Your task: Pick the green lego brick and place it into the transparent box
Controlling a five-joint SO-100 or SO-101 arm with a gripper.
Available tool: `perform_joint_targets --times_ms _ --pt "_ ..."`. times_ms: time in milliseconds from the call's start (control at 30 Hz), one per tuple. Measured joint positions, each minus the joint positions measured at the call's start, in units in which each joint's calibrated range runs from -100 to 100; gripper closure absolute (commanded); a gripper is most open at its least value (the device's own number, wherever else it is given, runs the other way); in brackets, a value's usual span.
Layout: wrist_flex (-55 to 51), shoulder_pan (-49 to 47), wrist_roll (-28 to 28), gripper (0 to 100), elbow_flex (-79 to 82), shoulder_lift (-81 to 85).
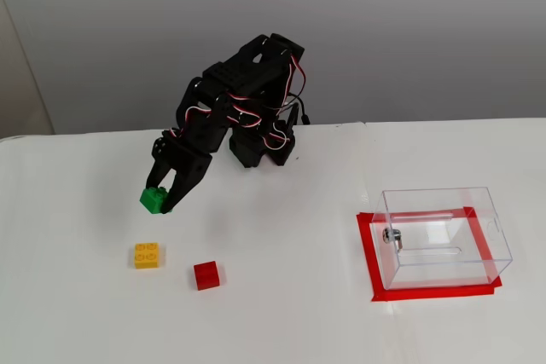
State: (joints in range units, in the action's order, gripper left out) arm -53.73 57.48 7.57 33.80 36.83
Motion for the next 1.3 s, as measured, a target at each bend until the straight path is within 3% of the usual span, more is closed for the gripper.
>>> perform_joint_targets --times_ms 200,533,767,1033,1300 --pt "-0.09 -1.07 -2.0 98 -3.97 0.08" --pt "-4.54 -19.66 -2.2 98 -18.18 0.42" --pt "-4.54 -32.91 -2.3 84 -23.04 0.59" --pt "-4.54 -45.3 -2.2 92 -23.04 0.59" --pt "-4.54 -59.62 -2.2 91 -23.04 0.59"
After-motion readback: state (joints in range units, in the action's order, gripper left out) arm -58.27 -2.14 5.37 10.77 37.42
